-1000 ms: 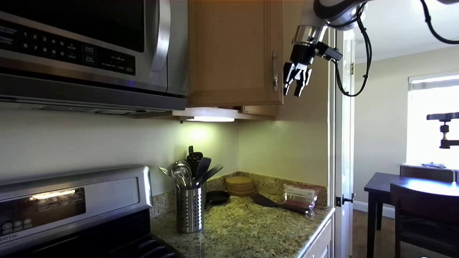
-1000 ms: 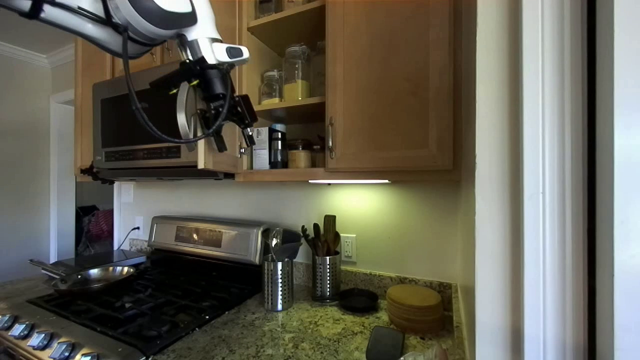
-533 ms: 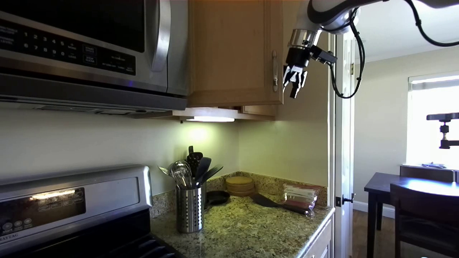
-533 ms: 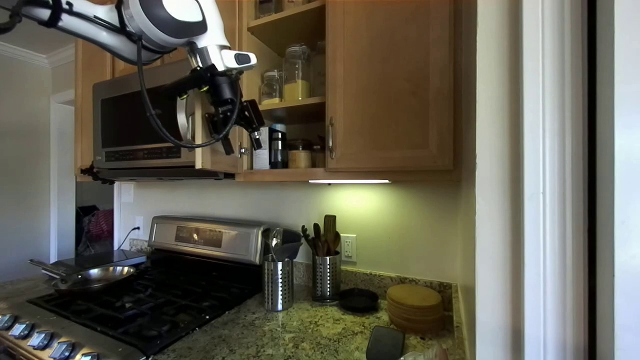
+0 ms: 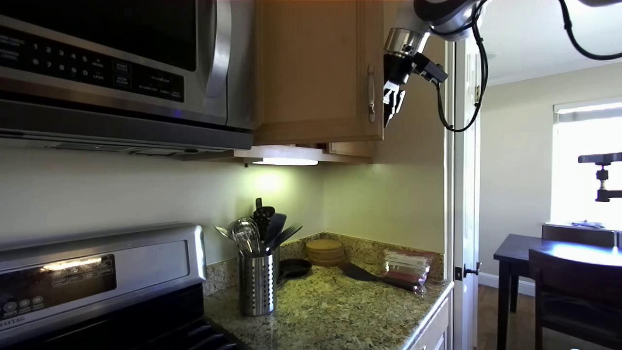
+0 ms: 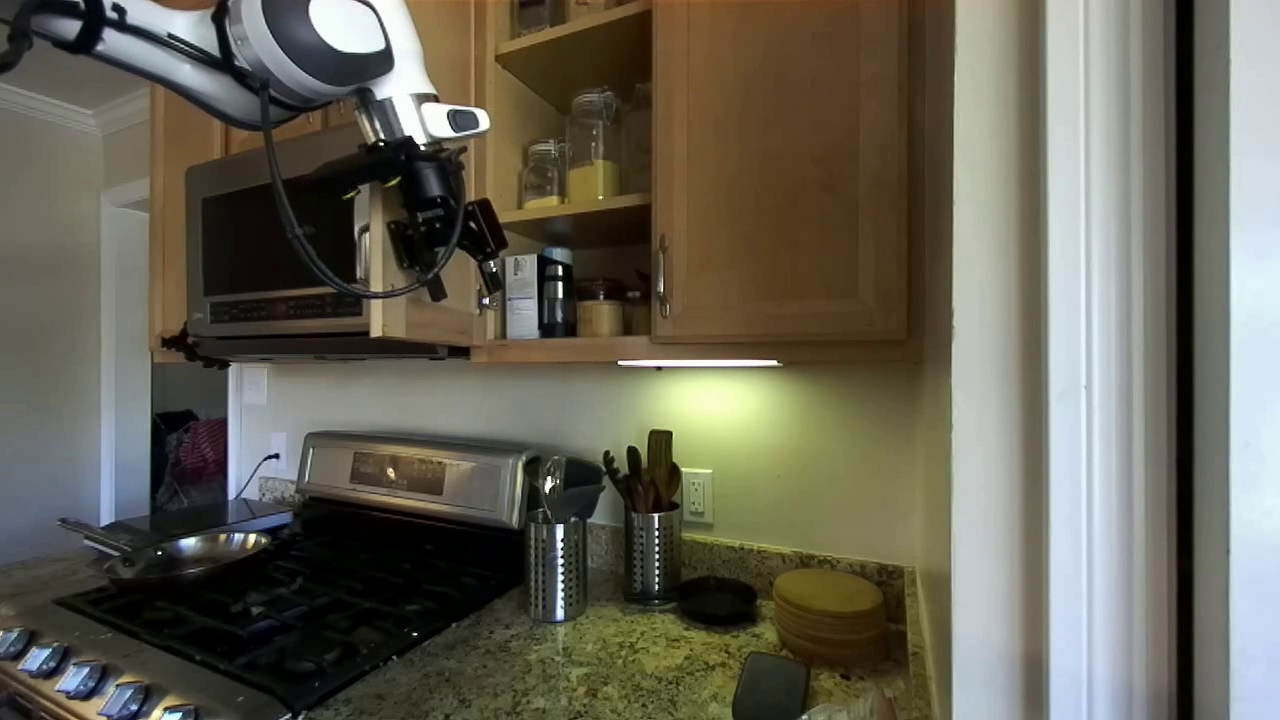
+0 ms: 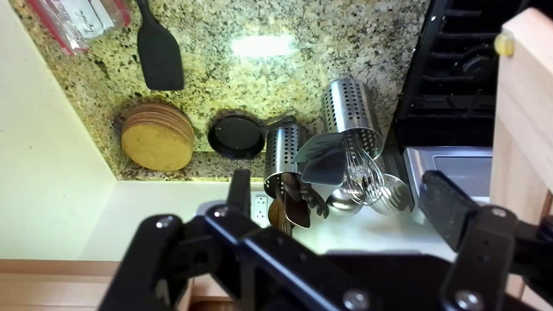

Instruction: Open the cupboard

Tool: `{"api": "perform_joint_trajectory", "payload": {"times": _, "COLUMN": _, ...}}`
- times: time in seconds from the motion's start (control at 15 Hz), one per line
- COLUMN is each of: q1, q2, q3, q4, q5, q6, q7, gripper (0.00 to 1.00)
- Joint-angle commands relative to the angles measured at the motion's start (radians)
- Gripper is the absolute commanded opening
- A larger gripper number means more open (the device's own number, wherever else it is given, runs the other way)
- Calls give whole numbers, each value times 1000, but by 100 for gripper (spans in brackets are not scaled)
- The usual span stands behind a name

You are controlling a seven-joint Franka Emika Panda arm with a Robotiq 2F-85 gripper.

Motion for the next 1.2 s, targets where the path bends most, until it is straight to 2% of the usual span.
{"api": "perform_joint_trajectory", "payload": {"times": 0.0, "q1": 38, "q2": -10, "q3": 8, "q4": -8, "q5": 37, "q6": 37, "q7": -1, "gripper": 100}}
{"api": "perform_joint_trajectory", "payload": {"times": 0.4, "q1": 74, "q2": -10, "q3": 23, "q4": -53, "q5": 113, "q6": 44, "q7": 14, "gripper": 100}}
{"api": "perform_joint_trajectory", "payload": {"times": 0.53, "q1": 44, "q2": -8, "q3": 46, "q4": -87, "q5": 52, "q6": 50, "q7": 69, "gripper": 100}}
{"api": "perform_joint_trajectory", "payload": {"times": 1.13, "q1": 52, "q2": 40, "q3": 43, "q4": -241, "q5": 113, "q6": 10, "q7": 164, "gripper": 100}}
